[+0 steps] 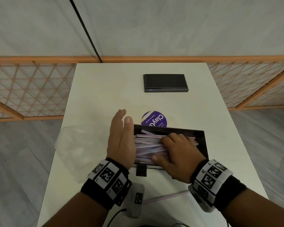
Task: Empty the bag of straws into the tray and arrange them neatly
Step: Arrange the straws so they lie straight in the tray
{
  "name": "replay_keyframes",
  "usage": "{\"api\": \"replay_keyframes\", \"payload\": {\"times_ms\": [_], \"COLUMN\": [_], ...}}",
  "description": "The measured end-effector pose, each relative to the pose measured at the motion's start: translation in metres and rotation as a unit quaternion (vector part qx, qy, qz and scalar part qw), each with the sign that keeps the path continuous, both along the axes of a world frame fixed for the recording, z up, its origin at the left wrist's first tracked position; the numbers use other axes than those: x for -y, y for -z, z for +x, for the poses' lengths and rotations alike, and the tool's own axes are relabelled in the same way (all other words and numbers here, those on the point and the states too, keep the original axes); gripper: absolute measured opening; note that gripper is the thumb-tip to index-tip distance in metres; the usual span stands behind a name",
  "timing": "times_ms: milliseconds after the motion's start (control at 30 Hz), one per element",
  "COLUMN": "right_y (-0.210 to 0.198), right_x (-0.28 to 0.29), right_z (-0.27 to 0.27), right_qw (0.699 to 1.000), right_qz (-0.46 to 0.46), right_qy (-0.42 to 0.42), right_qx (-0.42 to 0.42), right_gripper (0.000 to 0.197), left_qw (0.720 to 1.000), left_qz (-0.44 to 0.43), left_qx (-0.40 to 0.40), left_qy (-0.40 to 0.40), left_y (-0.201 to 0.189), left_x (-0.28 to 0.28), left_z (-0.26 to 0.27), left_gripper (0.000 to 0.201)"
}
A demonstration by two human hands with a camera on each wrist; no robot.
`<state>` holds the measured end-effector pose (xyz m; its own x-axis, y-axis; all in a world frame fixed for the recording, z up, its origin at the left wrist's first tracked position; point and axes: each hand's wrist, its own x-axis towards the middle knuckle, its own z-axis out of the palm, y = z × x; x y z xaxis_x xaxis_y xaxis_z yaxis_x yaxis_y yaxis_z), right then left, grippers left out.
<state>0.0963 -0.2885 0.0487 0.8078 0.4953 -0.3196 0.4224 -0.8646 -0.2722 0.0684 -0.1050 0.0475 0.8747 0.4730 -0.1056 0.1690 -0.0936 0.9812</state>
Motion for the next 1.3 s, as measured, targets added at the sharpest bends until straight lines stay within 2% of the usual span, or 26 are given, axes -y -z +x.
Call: {"api": "replay_keyframes", "payload": {"times_ms": [133, 233, 300, 400, 467, 600, 667, 700, 733, 767, 800, 867, 1000, 1067, 1133, 1200, 1300], "right_y": [-0.001, 0.0, -0.001, -0.003, -0.001, 0.007, 0.007, 0.007, 0.007, 0.008, 0.009, 0.01, 0.01, 0.008, 0.004, -0.002, -0.014], "right_x": [0.007, 0.005, 0.0, -0.005, -0.006, -0.008, -0.008, -0.007, -0.008, -0.008, -0.008, -0.008, -0.006, -0.004, -0.001, 0.003, 0.012], "right_z": [0.003, 0.006, 0.009, 0.014, 0.014, 0.012, 0.013, 0.014, 0.015, 0.016, 0.016, 0.016, 0.016, 0.017, 0.02, 0.024, 0.039], "right_qw": [0.999, 0.995, 0.994, 0.993, 0.994, 0.991, 0.991, 0.991, 0.991, 0.99, 0.99, 0.991, 0.991, 0.99, 0.989, 0.987, 0.982], "right_qz": [-0.025, -0.086, -0.105, -0.112, -0.105, -0.118, -0.12, -0.119, -0.118, -0.117, -0.115, -0.109, -0.106, -0.104, -0.096, -0.08, -0.019], "right_qy": [0.01, 0.019, 0.016, -0.001, 0.0, -0.008, -0.014, -0.018, -0.021, -0.022, -0.022, -0.021, -0.031, -0.039, -0.044, -0.054, -0.06], "right_qx": [-0.02, -0.047, -0.041, -0.021, -0.041, -0.068, -0.063, -0.063, -0.066, -0.072, -0.077, -0.079, -0.077, -0.084, -0.103, -0.125, -0.18], "right_gripper": [0.106, 0.125, 0.126, 0.119, 0.122, 0.131, 0.128, 0.127, 0.126, 0.125, 0.124, 0.12, 0.116, 0.113, 0.113, 0.114, 0.105], "left_qw": [0.997, 0.993, 0.992, 0.994, 0.993, 0.989, 0.995, 0.996, 0.986, 0.962, 0.938, 0.923, 0.919, 0.899, 0.884, 0.884, 0.871], "left_qz": [0.003, 0.012, 0.037, 0.062, 0.094, 0.148, 0.092, 0.019, -0.091, -0.2, -0.27, -0.302, -0.315, -0.363, -0.396, -0.397, -0.416], "left_qx": [-0.063, -0.085, -0.078, -0.06, -0.055, 0.006, -0.033, -0.08, -0.135, -0.185, -0.217, -0.24, -0.233, -0.232, -0.229, -0.232, -0.242], "left_qy": [0.036, 0.076, 0.087, 0.062, 0.049, 0.018, 0.028, 0.028, 0.025, 0.02, 0.018, 0.017, -0.035, -0.072, -0.098, -0.089, -0.101], "left_y": [0.006, 0.009, 0.01, 0.01, 0.008, -0.009, -0.019, -0.023, -0.028, -0.032, -0.035, -0.034, -0.023, -0.02, -0.016, -0.01, -0.001], "left_x": [0.002, 0.007, 0.01, 0.011, 0.009, 0.009, 0.01, 0.012, 0.015, 0.02, 0.025, 0.034, 0.041, 0.043, 0.045, 0.047, 0.05], "left_z": [0.005, 0.005, 0.005, 0.005, 0.004, 0.005, 0.012, 0.017, 0.021, 0.024, 0.027, 0.031, 0.043, 0.049, 0.052, 0.053, 0.055], "left_gripper": [0.066, 0.078, 0.08, 0.077, 0.073, 0.044, 0.028, 0.021, 0.015, 0.011, 0.009, 0.007, 0.008, 0.004, 0.006, 0.008, 0.005]}}
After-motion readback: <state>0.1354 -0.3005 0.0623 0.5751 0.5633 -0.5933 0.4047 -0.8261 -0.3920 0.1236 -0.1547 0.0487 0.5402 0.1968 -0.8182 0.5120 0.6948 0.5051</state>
